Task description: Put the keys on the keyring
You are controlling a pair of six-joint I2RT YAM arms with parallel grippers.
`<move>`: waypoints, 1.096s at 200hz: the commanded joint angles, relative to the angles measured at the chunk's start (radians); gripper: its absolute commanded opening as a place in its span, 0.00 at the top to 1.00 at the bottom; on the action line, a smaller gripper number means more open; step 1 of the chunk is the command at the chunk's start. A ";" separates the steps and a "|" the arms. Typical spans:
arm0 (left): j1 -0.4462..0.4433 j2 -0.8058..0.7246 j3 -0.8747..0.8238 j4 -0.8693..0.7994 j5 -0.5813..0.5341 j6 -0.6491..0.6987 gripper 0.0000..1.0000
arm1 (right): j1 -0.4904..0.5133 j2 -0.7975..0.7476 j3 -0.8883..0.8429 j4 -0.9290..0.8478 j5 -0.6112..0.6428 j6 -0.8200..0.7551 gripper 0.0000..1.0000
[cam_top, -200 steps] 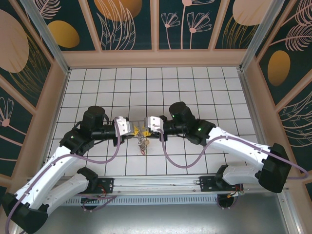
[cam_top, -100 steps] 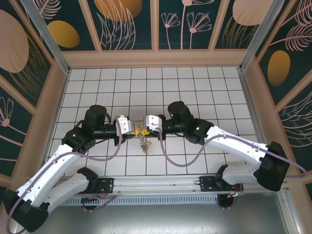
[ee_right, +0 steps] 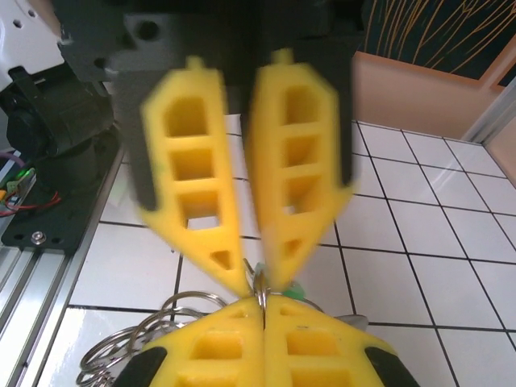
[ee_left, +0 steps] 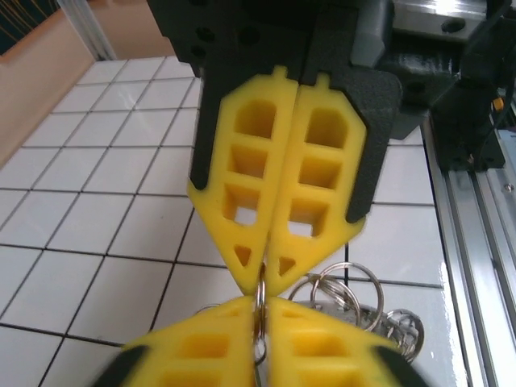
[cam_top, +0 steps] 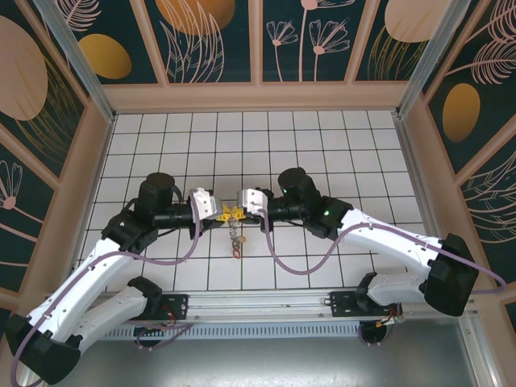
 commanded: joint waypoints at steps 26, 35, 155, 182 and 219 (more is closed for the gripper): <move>0.000 -0.109 -0.062 0.149 0.006 -0.087 0.73 | -0.020 -0.103 -0.141 0.370 -0.053 0.199 1.00; -0.001 -0.108 -0.060 0.126 0.008 -0.077 0.72 | -0.023 -0.117 -0.162 0.412 -0.051 0.220 1.00; -0.001 -0.078 -0.057 0.229 0.095 -0.100 0.71 | -0.034 -0.147 -0.268 0.647 -0.072 0.321 1.00; -0.001 -0.060 -0.054 0.239 0.134 -0.109 0.78 | -0.030 -0.122 -0.295 0.752 -0.081 0.361 1.00; -0.001 -0.051 -0.064 0.264 0.148 -0.121 0.85 | -0.019 -0.080 -0.296 0.835 -0.083 0.382 1.00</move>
